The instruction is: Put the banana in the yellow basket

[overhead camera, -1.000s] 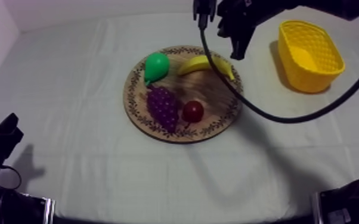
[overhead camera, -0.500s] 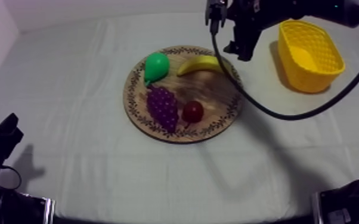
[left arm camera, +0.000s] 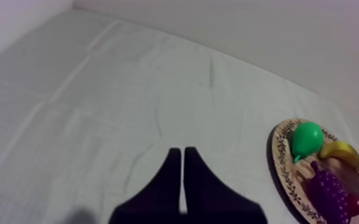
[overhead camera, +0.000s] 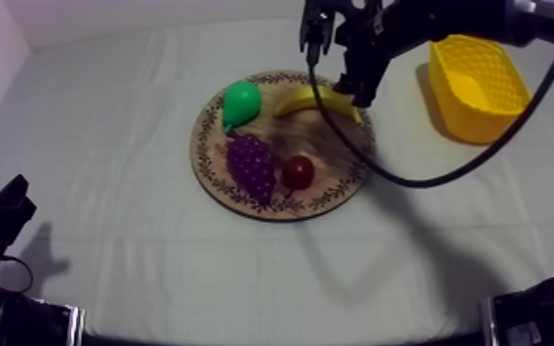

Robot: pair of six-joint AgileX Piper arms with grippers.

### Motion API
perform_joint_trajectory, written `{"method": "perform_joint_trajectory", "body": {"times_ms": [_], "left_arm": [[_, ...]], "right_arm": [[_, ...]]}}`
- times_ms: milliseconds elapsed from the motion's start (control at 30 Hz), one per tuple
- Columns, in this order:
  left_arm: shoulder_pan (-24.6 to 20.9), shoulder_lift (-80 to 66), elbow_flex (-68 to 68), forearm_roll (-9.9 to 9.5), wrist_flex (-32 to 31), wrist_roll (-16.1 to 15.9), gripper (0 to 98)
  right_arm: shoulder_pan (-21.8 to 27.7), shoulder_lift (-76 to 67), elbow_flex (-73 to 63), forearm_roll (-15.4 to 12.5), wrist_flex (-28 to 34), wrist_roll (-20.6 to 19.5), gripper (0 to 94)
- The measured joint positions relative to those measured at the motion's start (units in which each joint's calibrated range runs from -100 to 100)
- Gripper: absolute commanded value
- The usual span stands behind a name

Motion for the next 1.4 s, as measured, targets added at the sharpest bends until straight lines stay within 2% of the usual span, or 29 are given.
{"method": "perform_joint_trajectory", "body": {"times_ms": [267, 633, 900, 1067, 1267, 1400], "left_arm": [[0.0, 0.0, 0.0, 0.0, 0.0, 0.0, 0.1], [0.0, 0.0, 0.0, 0.0, 0.0, 0.0, 0.1], [0.0, 0.0, 0.0, 0.0, 0.0, 0.0, 0.1], [0.0, 0.0, 0.0, 0.0, 0.0, 0.0, 0.1], [0.0, 0.0, 0.0, 0.0, 0.0, 0.0, 0.1], [0.0, 0.0, 0.0, 0.0, 0.0, 0.0, 0.1]], "right_arm": [[-0.3, 8.1, -4.1, 1.2, -0.6, 0.2, 58.7], [0.4, 19.6, -14.2, 1.2, -0.5, 0.4, 58.3], [0.5, 25.1, -15.7, 0.6, -1.2, 0.4, 57.0], [0.6, 25.4, -14.8, -0.1, -1.9, 0.0, 38.6], [0.6, 25.6, -14.2, 0.6, -3.0, -2.0, 14.9], [0.5, 25.7, -14.0, 1.4, -3.4, -3.3, 8.3]]}}
